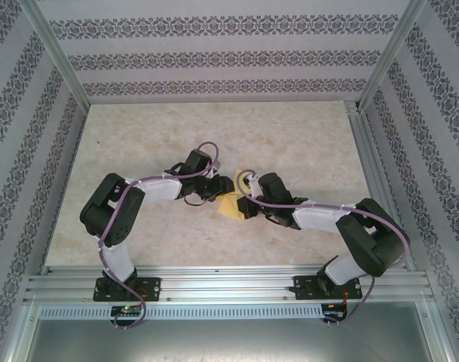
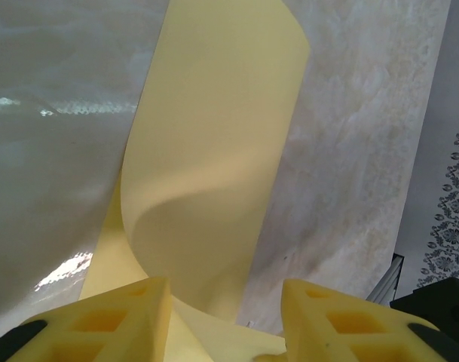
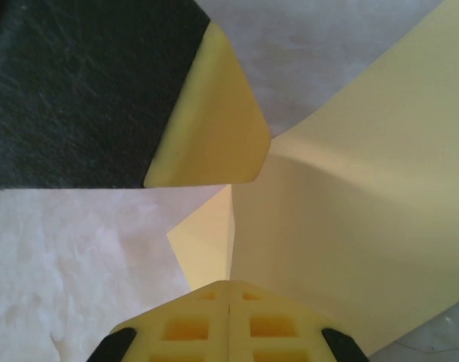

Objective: Fold a paper plane with a square sheet of paper (pick it up from the middle)
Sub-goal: Fold the triangle a second time at the center of the table.

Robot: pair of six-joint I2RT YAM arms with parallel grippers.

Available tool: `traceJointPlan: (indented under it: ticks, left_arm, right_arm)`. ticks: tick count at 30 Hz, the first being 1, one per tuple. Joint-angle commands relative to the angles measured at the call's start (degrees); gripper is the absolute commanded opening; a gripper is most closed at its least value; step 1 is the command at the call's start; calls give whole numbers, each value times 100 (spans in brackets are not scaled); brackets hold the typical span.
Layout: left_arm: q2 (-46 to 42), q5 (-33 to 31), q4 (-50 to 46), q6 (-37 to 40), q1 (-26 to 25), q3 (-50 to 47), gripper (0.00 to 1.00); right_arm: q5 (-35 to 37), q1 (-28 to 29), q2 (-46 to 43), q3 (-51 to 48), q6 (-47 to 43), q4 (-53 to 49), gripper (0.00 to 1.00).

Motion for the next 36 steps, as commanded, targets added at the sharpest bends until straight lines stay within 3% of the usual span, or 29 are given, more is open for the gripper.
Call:
traceJointPlan:
  ticks: [1,25,29,36]
  left_arm:
    - [82,-4,283,-175,-83,121,44]
    - [191,-150,305,-228,-158,166,41]
    - [184,-165,312,-237,-159,157,40]
    - [165,-166,314,-235,-163,142,40]
  right_arm:
    - [-119,-61,-143,-111,118,262,4]
    - [-538,-53,151,109,655,510,30]
    - [-466,-39,208,117,655,530,28]
    - [-272,-39,247,187,629,473,11]
